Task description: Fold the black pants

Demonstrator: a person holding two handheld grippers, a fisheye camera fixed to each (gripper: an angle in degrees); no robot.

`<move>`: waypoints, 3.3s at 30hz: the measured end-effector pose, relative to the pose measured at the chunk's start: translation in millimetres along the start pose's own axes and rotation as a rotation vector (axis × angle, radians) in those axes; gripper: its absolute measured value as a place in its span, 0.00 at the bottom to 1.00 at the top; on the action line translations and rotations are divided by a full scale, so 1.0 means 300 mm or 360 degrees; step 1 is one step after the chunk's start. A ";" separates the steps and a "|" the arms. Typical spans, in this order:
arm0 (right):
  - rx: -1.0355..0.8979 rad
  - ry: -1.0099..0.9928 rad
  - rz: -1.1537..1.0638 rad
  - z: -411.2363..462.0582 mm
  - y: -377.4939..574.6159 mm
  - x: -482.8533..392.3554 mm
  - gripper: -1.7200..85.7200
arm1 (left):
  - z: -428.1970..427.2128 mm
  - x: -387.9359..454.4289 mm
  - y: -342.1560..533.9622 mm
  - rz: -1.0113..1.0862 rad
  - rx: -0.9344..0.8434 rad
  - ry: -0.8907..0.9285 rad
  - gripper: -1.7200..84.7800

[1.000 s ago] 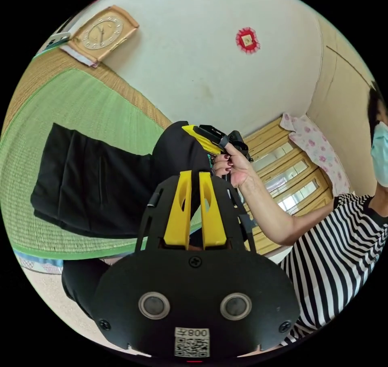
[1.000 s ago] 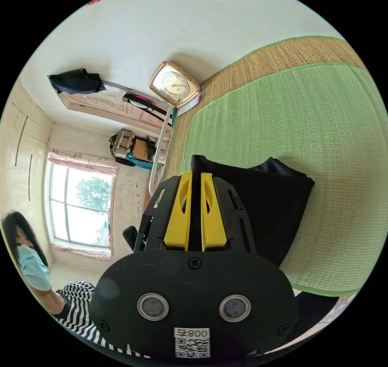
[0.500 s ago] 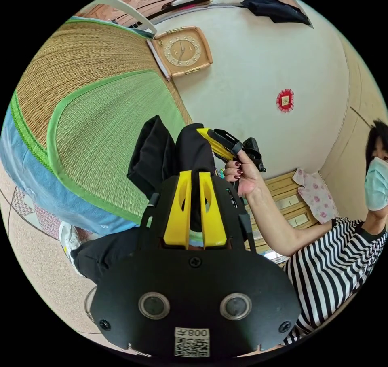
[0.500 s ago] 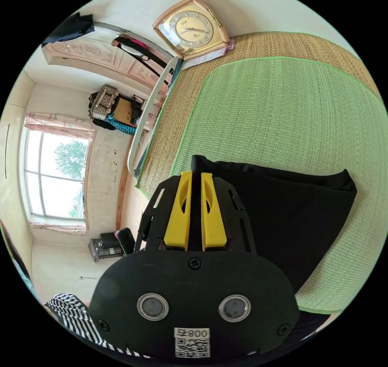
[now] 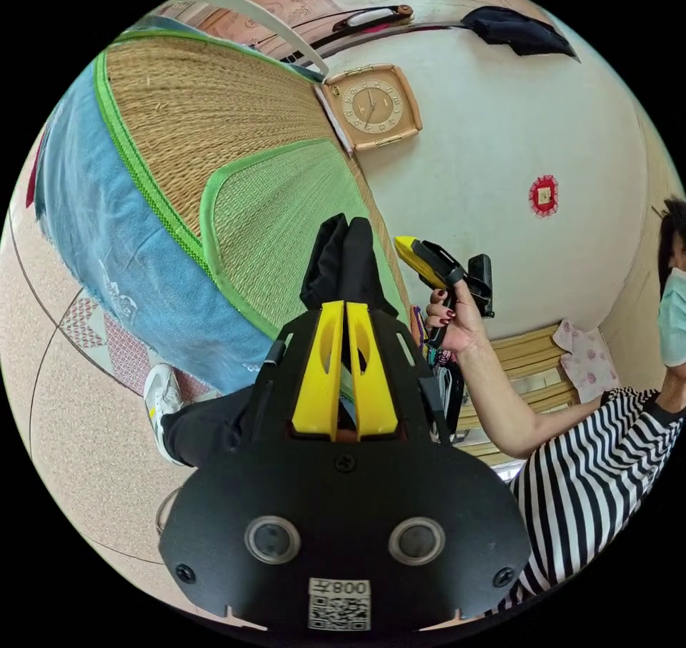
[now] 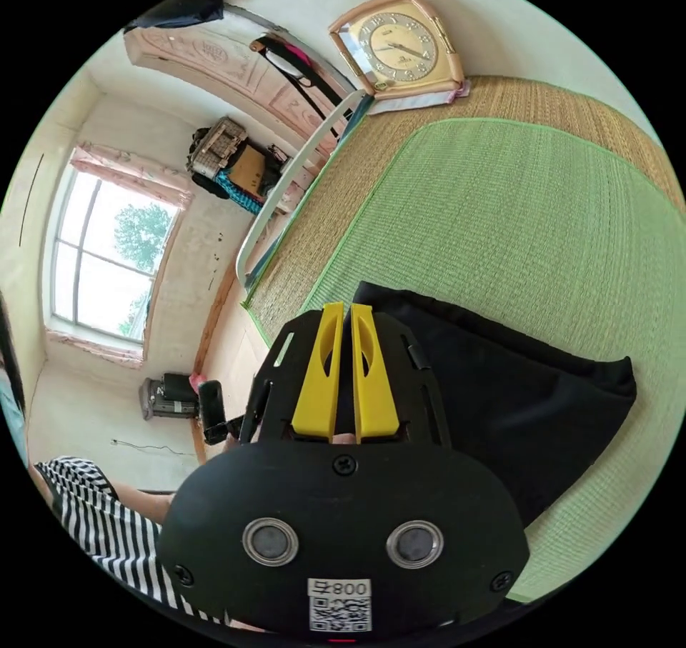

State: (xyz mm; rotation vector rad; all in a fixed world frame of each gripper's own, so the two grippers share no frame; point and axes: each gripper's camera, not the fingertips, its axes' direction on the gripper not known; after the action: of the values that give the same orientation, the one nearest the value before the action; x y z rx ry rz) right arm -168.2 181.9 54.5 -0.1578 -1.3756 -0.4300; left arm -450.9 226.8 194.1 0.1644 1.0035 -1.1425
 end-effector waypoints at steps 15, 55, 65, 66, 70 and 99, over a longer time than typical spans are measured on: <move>-0.0222 0.0166 -0.0197 0.133 -0.123 -0.017 0.02 | 0.093 0.230 -0.033 0.0375 -0.0230 -0.0382 0.02; 0.0201 0.0139 0.0561 -0.281 0.310 0.769 0.02 | 0.441 0.426 0.160 0.0525 -0.0513 -0.0740 0.02; -0.0027 -0.0230 0.0243 -0.272 0.645 0.587 0.02 | 0.471 0.411 0.182 0.0529 -0.0533 -0.0705 0.02; -0.0094 -0.0260 0.0255 -0.251 0.690 0.592 0.02 | 0.468 0.418 0.186 0.0561 -0.0522 -0.0716 0.02; -0.0127 -0.0274 0.0341 -0.224 0.756 0.651 0.02 | 0.469 0.429 0.202 0.0572 -0.0545 -0.0638 0.02; 0.0124 -0.0909 0.0952 -0.292 0.941 1.126 0.15 | 0.710 0.256 0.293 0.0100 -0.1033 0.0011 0.02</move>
State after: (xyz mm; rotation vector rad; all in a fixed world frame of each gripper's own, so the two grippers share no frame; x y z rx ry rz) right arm 64.9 339.6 404.2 -0.6454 -1.8064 0.1912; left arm -252.2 91.7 228.7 -0.3176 1.3155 -0.7125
